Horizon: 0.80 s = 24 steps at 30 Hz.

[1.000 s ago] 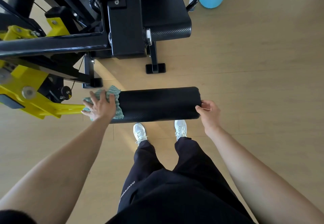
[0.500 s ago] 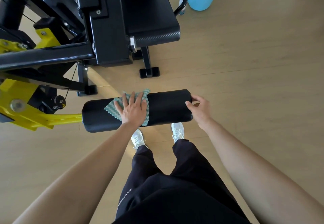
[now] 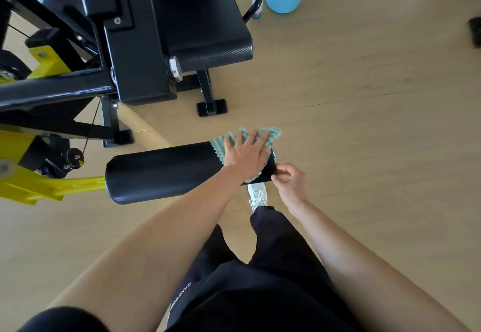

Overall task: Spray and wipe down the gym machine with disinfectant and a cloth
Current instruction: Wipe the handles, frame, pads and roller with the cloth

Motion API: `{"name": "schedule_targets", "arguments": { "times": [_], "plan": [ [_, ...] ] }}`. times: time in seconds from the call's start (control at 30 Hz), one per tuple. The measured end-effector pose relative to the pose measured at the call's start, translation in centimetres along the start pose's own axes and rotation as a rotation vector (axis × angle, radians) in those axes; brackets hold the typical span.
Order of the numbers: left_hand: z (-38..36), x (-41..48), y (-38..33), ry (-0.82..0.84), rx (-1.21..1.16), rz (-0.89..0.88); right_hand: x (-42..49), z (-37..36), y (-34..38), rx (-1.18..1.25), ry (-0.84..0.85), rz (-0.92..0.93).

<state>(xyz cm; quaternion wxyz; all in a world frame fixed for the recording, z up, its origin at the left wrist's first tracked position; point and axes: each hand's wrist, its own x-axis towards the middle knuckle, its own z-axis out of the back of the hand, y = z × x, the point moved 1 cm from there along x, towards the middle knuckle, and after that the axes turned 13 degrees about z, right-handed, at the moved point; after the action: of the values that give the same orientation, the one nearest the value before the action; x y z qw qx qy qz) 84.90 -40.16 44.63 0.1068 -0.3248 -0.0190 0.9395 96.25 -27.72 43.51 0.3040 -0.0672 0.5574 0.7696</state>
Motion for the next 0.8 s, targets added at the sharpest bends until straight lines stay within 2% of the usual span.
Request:
{"name": "schedule_targets", "arguments": {
  "times": [0.13,0.23,0.37,0.47,0.6,0.67,0.73,0.8],
  "plan": [
    [-1.2,-0.5,-1.6,-0.085,0.203,-0.226,0.1,0.3,-0.1,0.001,0.026,0.0],
    [-1.2,-0.8,0.4,-0.147,0.197,-0.229,0.2,0.4,0.2,0.005,0.037,-0.017],
    [-0.7,-1.3,5.3,-0.168,0.06,-0.036,0.5,0.1,0.5,-0.009,0.028,-0.077],
    [-0.3,-1.4,9.6,-0.187,-0.017,0.141,0.2,-1.6,1.9,-0.05,-0.054,-0.088],
    [-0.2,-2.1,16.1,-0.186,-0.086,0.313,-1.0,-4.2,2.7,-0.143,-0.144,0.01],
    [-0.4,-2.8,19.6,-0.191,-0.108,0.37,-1.6,-5.2,2.8,-0.267,-0.189,0.065],
    [-0.6,-3.5,22.6,-0.202,-0.101,0.403,-2.4,-6.2,3.7,-0.446,-0.23,0.201],
    [-0.9,-4.2,25.2,-0.209,-0.093,0.434,-2.9,-7.7,5.1,-0.549,-0.184,0.352]
  ]
}}
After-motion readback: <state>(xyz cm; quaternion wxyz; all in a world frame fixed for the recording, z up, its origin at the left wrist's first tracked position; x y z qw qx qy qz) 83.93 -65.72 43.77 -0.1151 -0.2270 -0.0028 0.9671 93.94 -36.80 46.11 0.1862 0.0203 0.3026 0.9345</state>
